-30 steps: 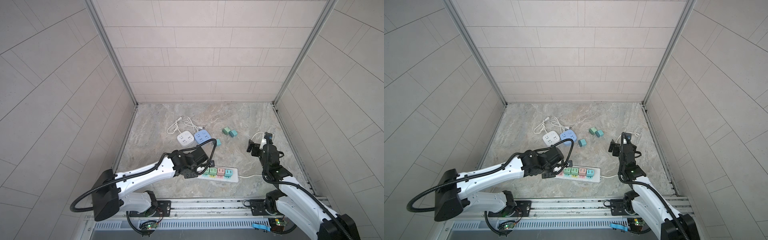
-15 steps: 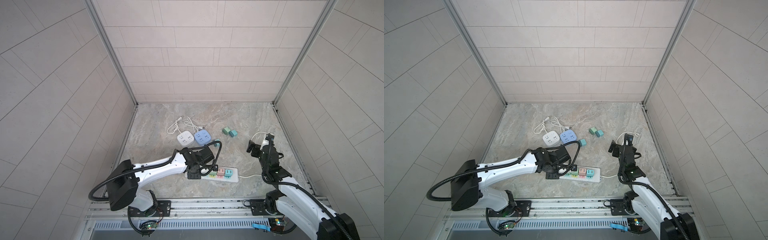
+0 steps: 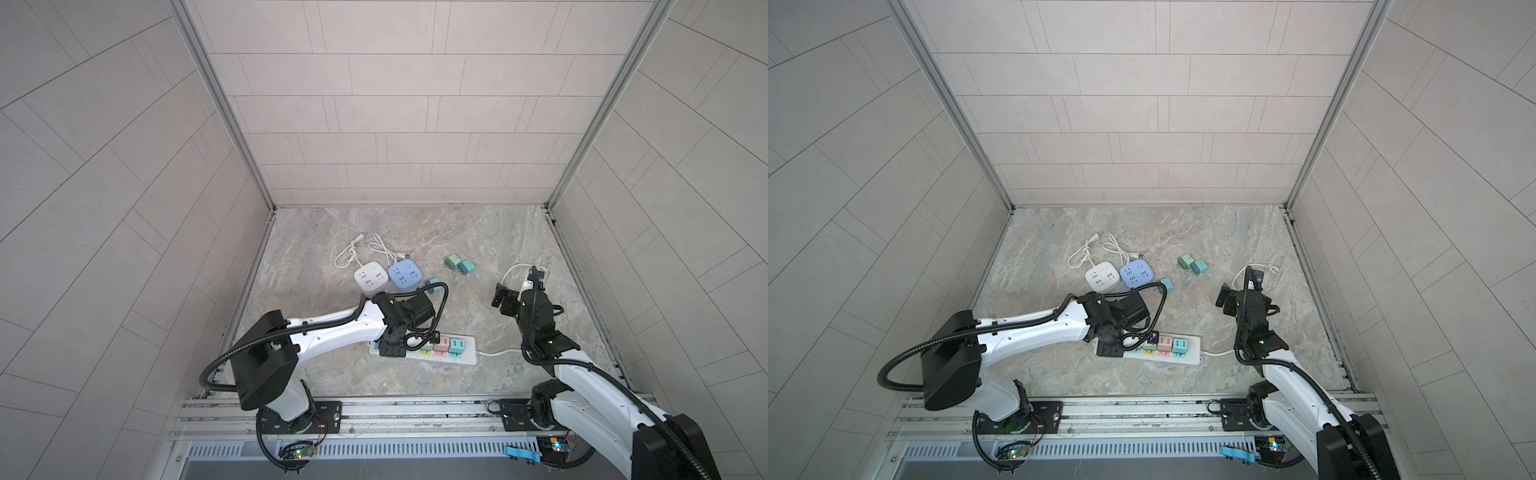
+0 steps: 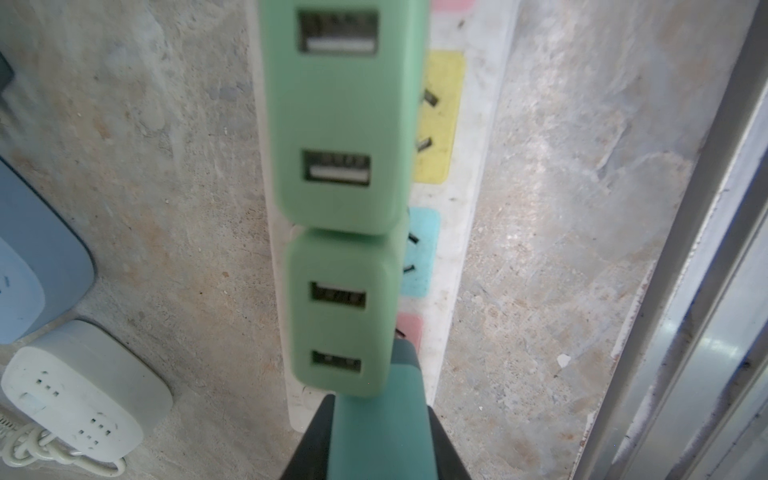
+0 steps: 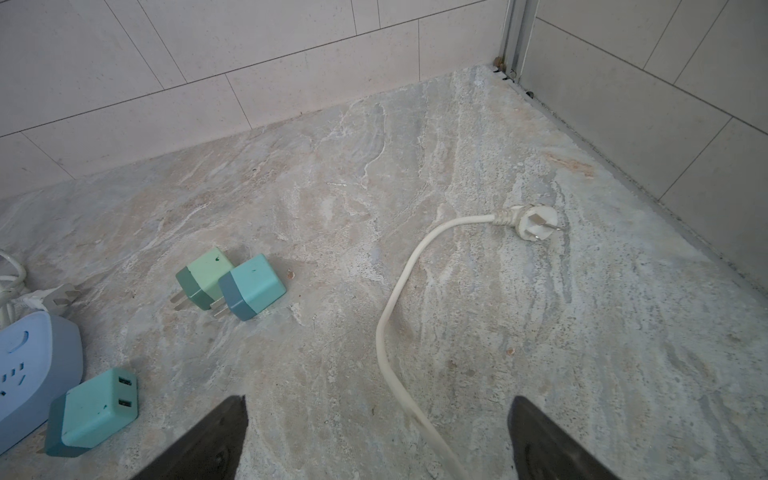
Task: Insert the plug
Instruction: 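Lower the teal adapter with the left gripper and press it into the socket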
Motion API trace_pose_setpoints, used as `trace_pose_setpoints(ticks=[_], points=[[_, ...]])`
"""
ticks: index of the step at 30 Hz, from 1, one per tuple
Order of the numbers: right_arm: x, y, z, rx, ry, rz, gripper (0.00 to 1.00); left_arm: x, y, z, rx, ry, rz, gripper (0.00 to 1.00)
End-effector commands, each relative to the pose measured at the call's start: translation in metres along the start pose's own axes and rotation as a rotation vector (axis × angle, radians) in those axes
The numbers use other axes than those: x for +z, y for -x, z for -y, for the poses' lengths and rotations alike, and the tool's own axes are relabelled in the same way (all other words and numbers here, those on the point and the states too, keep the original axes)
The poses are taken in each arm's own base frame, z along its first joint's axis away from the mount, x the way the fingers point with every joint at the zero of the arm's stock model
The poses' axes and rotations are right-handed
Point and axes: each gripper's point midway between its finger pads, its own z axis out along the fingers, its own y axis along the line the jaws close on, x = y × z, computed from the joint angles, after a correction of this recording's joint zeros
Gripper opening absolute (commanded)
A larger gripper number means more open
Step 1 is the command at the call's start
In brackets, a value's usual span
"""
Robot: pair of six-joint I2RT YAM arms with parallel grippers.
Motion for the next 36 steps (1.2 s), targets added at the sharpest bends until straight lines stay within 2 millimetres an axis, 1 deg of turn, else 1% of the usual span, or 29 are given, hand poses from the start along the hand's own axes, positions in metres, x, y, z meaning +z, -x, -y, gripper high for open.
trace_pose_setpoints(ticks=[1, 5, 13, 24, 29, 36], points=[[-0.001, 0.015, -0.005, 0.021, 0.01, 0.035, 1.0, 0.001, -0.002, -0.001, 0.03, -0.006, -0.004, 0.0], [-0.001, 0.015, -0.004, 0.022, 0.009, 0.038, 1.0, 0.002, -0.007, -0.004, 0.019, 0.001, -0.01, 0.0], [-0.001, 0.015, -0.004, 0.021, 0.009, 0.035, 1.0, 0.005, 0.002, -0.001, 0.029, -0.023, 0.04, 0.0], [0.001, 0.015, -0.006, 0.016, 0.007, 0.029, 1.0, 0.013, 0.0, 0.008, 0.044, -0.088, 0.003, 0.0], [0.001, 0.014, -0.006, 0.015, 0.006, 0.025, 1.0, 0.013, -0.003, 0.007, 0.052, -0.089, -0.007, 0.0], [0.003, 0.014, -0.007, 0.012, 0.006, 0.021, 0.99, 0.02, -0.001, 0.008, 0.05, -0.099, -0.004, 0.0]])
